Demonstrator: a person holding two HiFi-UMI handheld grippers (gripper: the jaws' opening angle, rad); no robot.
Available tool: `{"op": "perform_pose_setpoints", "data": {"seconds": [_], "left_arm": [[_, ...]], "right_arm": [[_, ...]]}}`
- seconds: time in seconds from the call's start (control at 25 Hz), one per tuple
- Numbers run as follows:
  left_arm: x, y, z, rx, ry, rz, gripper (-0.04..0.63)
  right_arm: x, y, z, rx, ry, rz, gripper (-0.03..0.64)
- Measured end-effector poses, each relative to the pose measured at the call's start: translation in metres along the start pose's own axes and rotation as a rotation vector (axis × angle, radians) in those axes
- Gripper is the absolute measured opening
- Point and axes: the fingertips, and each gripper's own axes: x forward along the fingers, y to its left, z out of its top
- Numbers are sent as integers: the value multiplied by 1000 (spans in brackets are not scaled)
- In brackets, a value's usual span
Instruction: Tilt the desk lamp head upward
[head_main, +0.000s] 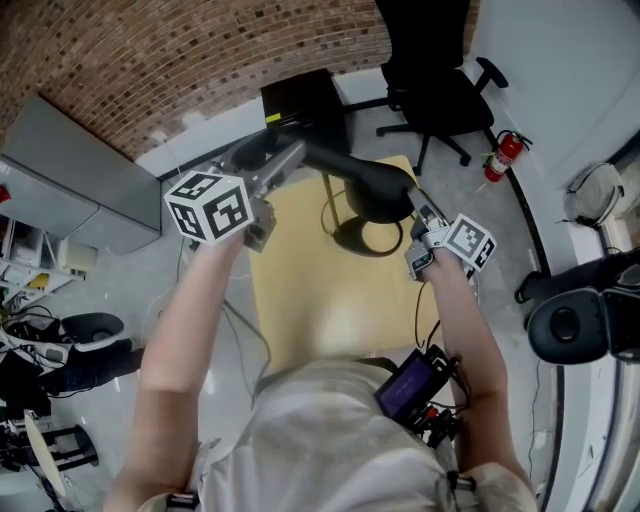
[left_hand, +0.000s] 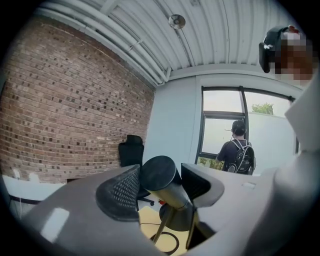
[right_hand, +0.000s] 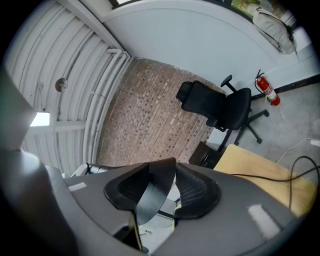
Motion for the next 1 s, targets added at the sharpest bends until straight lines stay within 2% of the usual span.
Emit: {"op": "perform_pose_setpoints", "data": {"seconds": [0.28,0.4,0.72,0.84,1.0], "left_arm": [[-2,4,-3,-35,-13,-43,257],[-3,5,-4,-55,-16,-62,256],[-5,12,-10,-115,-3,-115,252],[-8,14,-12,-125,-5,-125,252],[-13,15,-13,-136,-10,-141,250]], "right_arm": [[-8,8,14,-51,-13,-54,166],[-15,12,19,-55,-12,-124,164],[-21,23,36,-117,-30,-169,161],[-19,28,38,-145,-33,-142,161],[-24,31,39,-148,-41,-190,161]]}}
